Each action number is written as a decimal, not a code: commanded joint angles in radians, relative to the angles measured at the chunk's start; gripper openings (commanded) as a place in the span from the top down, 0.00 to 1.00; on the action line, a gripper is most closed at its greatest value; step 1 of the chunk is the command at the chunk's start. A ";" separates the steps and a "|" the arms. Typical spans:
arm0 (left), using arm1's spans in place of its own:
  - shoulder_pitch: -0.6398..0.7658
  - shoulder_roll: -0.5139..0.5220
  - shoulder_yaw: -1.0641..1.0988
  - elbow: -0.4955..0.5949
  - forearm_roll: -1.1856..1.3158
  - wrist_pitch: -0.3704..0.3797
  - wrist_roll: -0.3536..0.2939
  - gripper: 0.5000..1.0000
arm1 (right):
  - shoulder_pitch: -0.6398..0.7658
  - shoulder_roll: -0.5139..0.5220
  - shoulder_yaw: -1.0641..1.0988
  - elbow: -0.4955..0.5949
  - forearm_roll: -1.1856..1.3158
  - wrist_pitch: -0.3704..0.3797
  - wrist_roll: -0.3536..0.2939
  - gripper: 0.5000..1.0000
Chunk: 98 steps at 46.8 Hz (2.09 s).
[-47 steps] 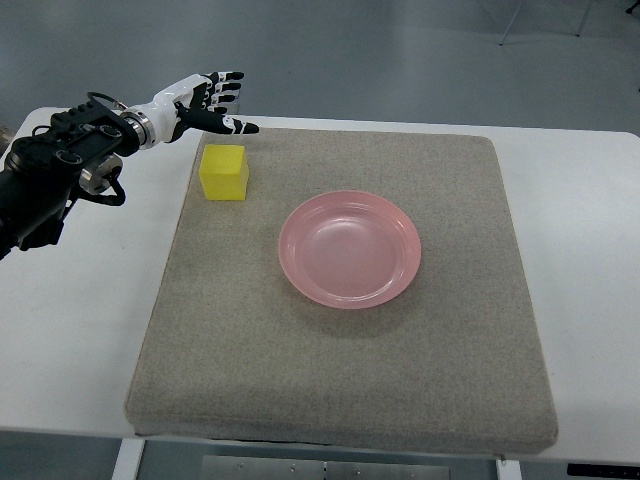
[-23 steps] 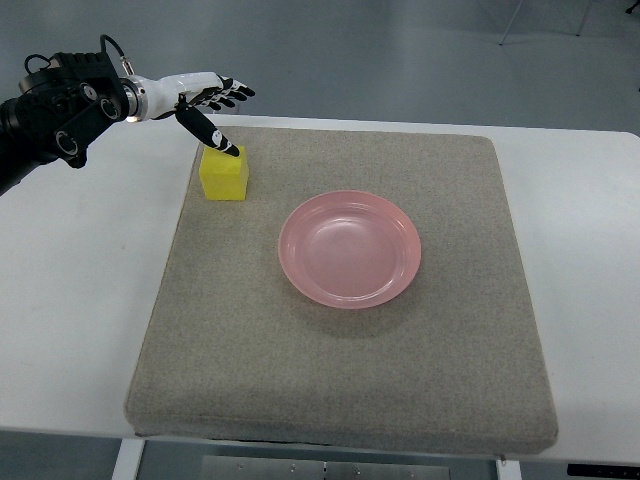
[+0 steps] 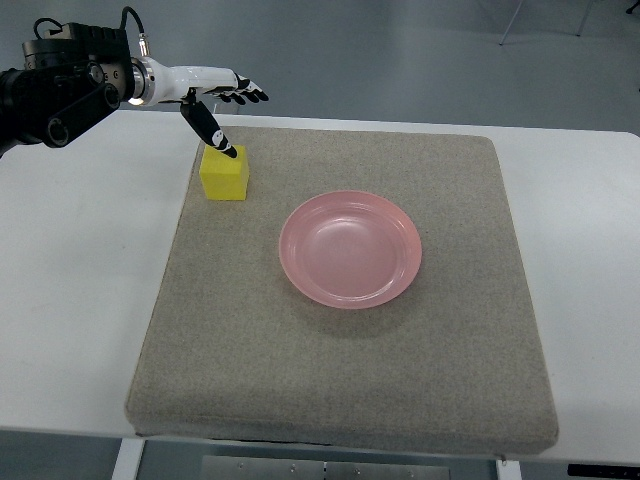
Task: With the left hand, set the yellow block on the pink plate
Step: 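Swing the left hand over the yellow cube, fingers pointing down, then close the left hand's fingers around the yellow cube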
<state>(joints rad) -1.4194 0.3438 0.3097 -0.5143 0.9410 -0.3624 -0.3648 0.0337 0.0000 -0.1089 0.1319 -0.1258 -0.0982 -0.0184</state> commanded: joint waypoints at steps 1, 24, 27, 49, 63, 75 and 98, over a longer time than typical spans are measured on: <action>-0.001 0.001 0.002 -0.006 0.039 -0.010 -0.016 0.11 | 0.000 0.000 0.000 0.000 0.000 0.000 0.000 0.15; 0.028 0.012 0.005 0.007 0.044 -0.052 -0.019 0.11 | 0.000 0.000 0.000 0.000 0.000 0.000 0.000 0.15; 0.037 0.012 0.005 0.010 0.042 -0.050 -0.016 0.11 | 0.000 0.000 0.000 0.000 0.000 0.000 0.000 0.15; 0.057 -0.009 -0.006 0.054 0.006 -0.047 -0.003 0.13 | 0.000 0.000 0.000 0.000 0.000 0.000 0.000 0.15; 0.060 -0.009 -0.006 0.050 0.007 -0.049 -0.008 0.10 | 0.000 0.000 0.000 0.000 0.000 0.000 0.000 0.15; 0.062 -0.014 0.000 0.042 0.016 -0.047 -0.011 0.11 | 0.000 0.000 0.000 0.000 0.000 0.000 0.000 0.15; 0.080 -0.049 0.023 0.053 0.035 -0.032 -0.011 0.18 | 0.000 0.000 0.000 0.000 0.000 0.000 0.000 0.15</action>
<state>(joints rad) -1.3395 0.2959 0.3241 -0.4621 0.9715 -0.4037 -0.3759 0.0336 0.0000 -0.1089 0.1319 -0.1258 -0.0982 -0.0186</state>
